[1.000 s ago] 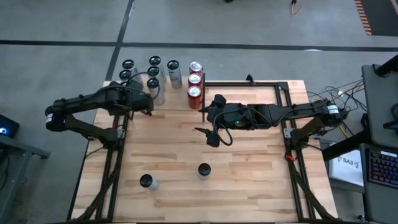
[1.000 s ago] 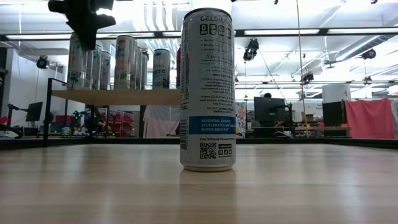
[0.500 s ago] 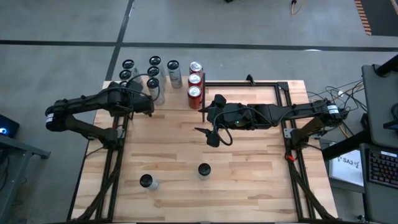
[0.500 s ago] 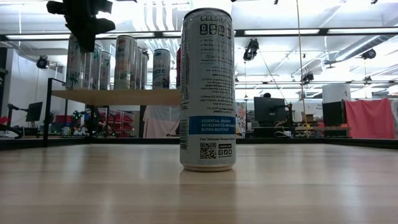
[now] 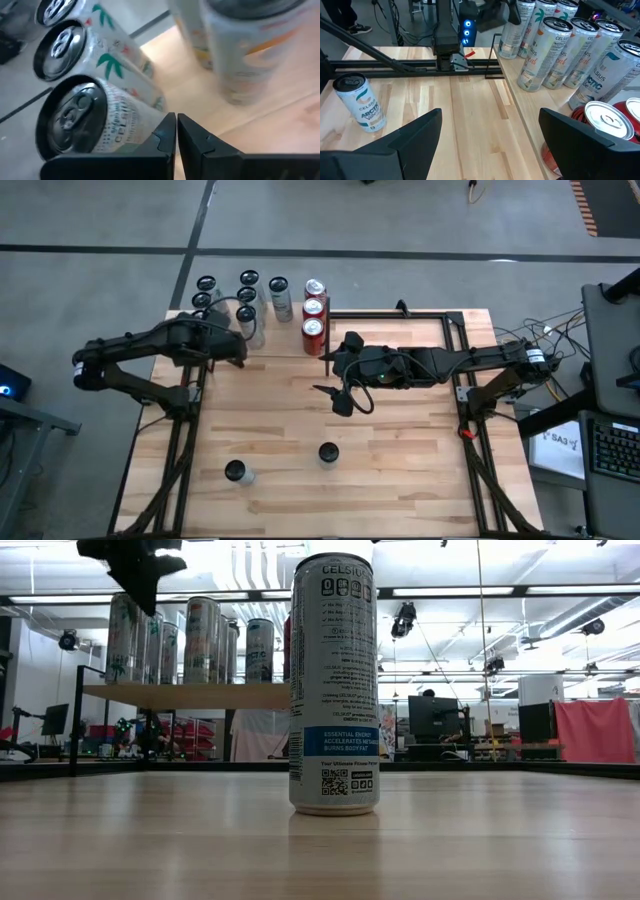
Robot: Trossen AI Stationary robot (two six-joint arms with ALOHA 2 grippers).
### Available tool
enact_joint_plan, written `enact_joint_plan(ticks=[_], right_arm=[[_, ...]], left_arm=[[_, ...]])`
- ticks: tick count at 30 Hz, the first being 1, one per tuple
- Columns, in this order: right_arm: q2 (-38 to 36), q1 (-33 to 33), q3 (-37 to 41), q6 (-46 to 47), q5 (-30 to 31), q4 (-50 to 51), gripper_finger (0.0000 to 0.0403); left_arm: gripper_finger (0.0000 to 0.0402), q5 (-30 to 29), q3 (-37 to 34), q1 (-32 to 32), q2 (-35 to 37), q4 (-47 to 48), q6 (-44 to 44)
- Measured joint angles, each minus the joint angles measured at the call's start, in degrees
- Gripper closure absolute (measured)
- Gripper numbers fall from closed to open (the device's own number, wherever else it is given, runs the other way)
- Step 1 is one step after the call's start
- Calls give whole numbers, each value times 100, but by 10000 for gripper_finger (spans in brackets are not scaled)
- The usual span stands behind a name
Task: Place canned beverage on shelf
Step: Put the white pink soda can on the shelf aligned with the other white pink soda cans
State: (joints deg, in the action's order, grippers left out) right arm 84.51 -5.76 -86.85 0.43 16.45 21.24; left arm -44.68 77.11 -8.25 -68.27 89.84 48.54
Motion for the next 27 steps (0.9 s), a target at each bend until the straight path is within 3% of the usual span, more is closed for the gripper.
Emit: enact_joint_plan(ticks=[11,17,23,27], right_arm=[[0,0,0,260,0,-9,80],[0,0,-2,310,2,-66,81],[1,2,-2,376,2,-68,80],[0,2,-2,466,2,-68,80]], left_arm=[[402,24,719,188,244,16,-1539],[402,234,743,191,952,16,-2374],[402,336,593,188,1693,15,-2641],[402,1020,576,188,2098,2,-3046]])
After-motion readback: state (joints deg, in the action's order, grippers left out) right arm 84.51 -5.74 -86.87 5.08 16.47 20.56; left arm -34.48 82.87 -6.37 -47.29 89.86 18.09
